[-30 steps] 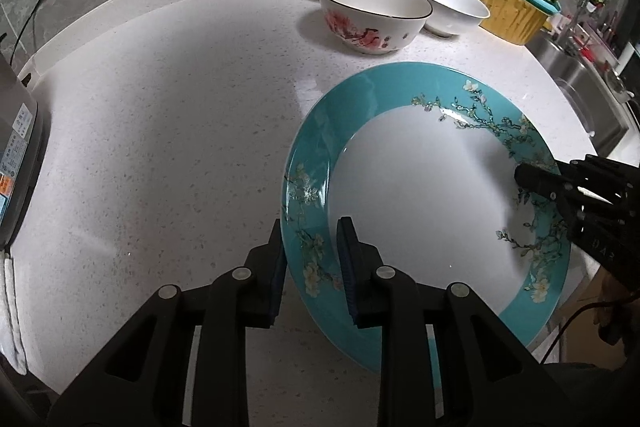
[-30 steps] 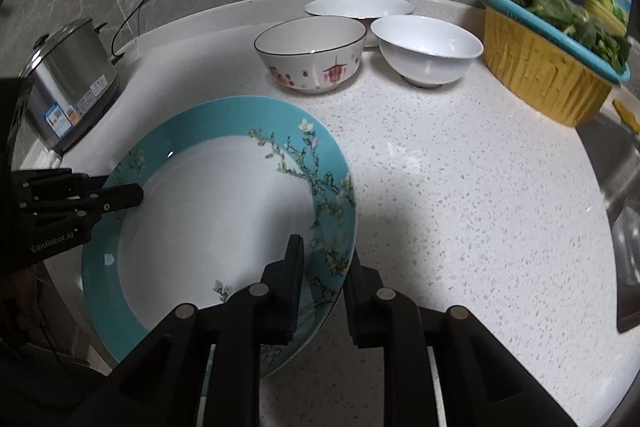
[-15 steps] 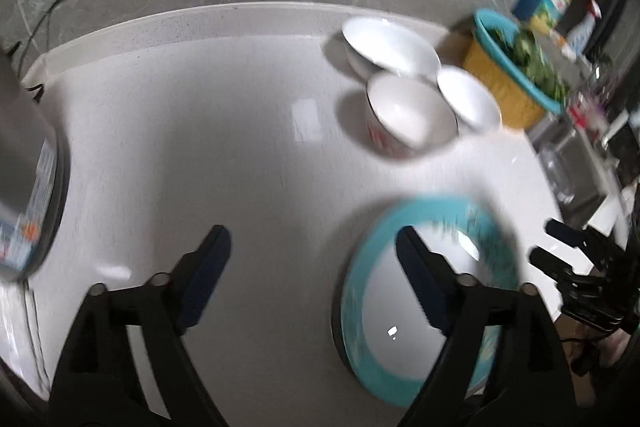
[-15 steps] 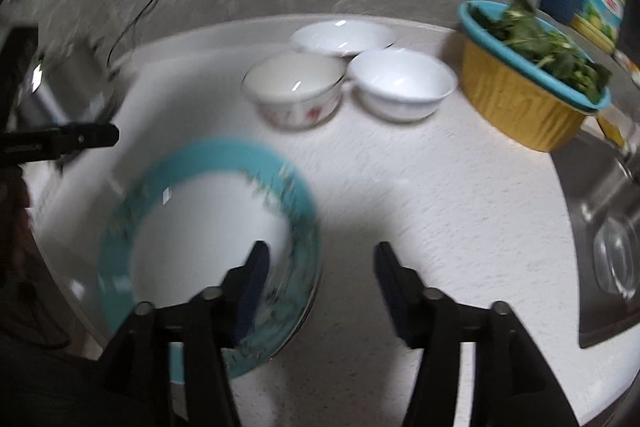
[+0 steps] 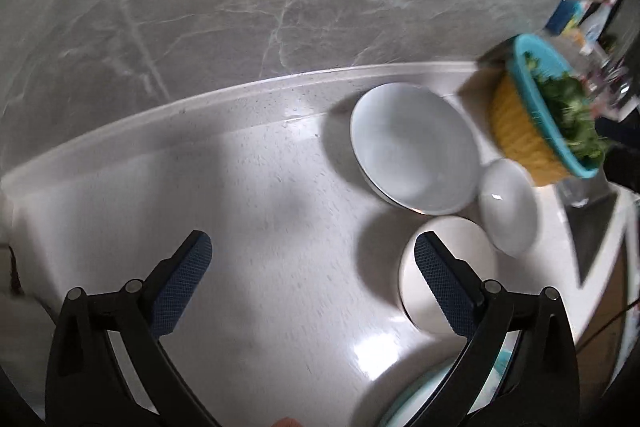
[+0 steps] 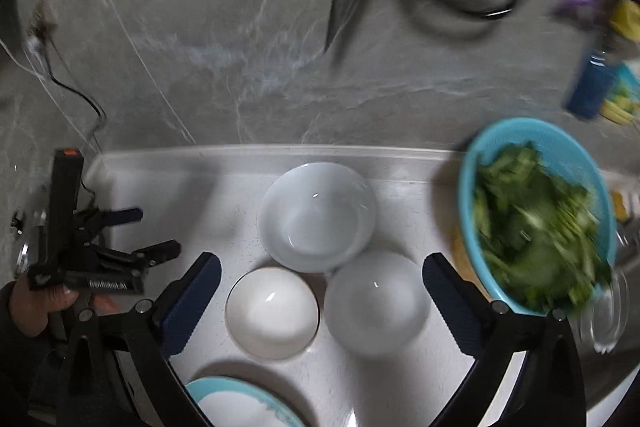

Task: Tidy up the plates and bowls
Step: 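Move both tools to a plain white bowl and close them on its rim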

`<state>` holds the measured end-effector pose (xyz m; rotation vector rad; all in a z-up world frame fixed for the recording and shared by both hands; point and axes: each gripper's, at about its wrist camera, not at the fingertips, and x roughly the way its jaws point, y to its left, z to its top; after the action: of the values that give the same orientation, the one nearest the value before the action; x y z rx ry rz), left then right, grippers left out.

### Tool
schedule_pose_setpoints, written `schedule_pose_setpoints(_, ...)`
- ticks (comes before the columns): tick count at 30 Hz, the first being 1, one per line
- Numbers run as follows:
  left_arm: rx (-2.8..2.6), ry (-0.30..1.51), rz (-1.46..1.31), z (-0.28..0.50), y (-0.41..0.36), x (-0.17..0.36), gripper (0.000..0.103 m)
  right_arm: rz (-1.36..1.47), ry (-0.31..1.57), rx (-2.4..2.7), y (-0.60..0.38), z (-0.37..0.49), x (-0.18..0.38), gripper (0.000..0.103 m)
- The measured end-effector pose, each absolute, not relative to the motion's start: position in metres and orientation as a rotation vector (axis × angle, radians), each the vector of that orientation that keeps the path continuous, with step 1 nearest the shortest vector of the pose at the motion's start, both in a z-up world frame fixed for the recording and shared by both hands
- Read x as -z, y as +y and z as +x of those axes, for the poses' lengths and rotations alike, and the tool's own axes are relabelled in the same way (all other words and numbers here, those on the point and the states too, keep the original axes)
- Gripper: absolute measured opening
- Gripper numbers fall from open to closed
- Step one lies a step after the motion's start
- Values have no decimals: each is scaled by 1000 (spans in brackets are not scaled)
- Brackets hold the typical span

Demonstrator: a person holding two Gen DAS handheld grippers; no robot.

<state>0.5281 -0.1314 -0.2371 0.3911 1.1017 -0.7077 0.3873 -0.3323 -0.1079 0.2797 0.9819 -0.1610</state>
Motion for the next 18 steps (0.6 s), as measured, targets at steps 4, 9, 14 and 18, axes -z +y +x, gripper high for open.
schedule_pose_setpoints(4, 674, 1133, 395, 549, -158, 255, 103, 327, 1069, 186, -361, 429, 148, 103)
schedule_pose_setpoints(9, 638, 1163, 404, 569, -179, 274, 103, 308, 1125, 200, -375, 455, 178, 103)
schedule_pose_setpoints(14, 586, 1185, 404, 593, -189, 291, 102, 289, 1198, 187, -378, 478, 207, 102)
schedule_pose_setpoints(18, 582, 1203, 405, 603, -198, 303, 101, 312, 1224, 212, -386, 487, 223, 98)
